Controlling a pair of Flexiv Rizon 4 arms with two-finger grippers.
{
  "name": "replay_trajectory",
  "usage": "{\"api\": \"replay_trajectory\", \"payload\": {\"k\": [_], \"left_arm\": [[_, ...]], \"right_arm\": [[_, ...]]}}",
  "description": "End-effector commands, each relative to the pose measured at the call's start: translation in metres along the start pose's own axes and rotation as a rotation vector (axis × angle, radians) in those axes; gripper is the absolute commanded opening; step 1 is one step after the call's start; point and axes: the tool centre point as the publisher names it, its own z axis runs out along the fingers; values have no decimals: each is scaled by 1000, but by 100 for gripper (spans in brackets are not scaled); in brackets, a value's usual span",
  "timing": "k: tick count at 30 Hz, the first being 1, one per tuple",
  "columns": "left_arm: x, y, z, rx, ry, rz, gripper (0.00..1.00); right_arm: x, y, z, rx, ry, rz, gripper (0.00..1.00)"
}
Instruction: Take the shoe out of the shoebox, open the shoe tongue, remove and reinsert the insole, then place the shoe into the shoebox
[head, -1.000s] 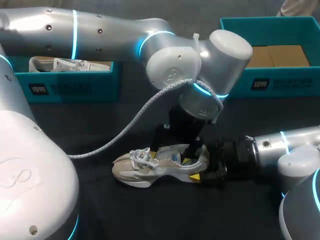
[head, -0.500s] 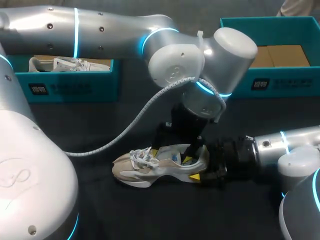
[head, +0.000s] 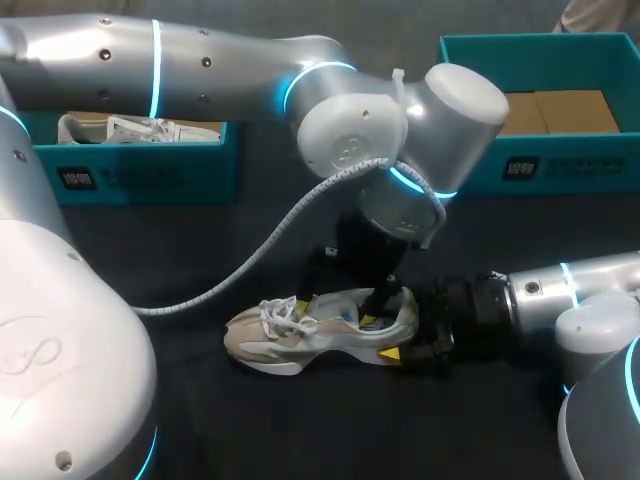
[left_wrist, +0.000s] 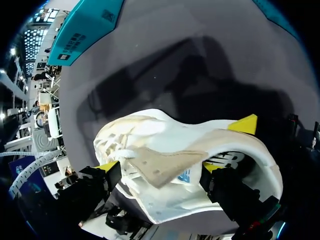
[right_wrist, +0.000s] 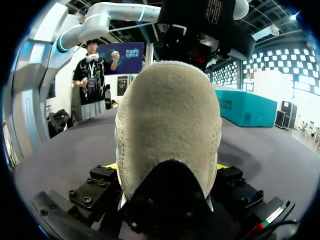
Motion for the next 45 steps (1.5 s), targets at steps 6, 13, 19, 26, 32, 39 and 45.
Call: {"api": "replay_trajectory", "payload": {"k": [6,13,19,26,32,39,45], "left_arm": [[-22,5,-5,6,36,-139,100],[-36,10,-14,20,90,-137,100],[-43,11,-19,17,128,-135,100],[-47,12,-25,8,162,-117,100],[-27,11,-27,7,139,-93,100],[-6,7,-22,-9,95,-75,93],[-3,5,-23,-14,84,-77,50]], "right_arm": [[0,-1,3,4,0,0,0],[0,-1,3,4,0,0,0],[0,-1,3,4,0,0,0],[0,-1,3,4,0,0,0],[0,-1,3,4,0,0,0],[0,-1,3,4,0,0,0],[0,-1,3,4,0,0,0]]}}
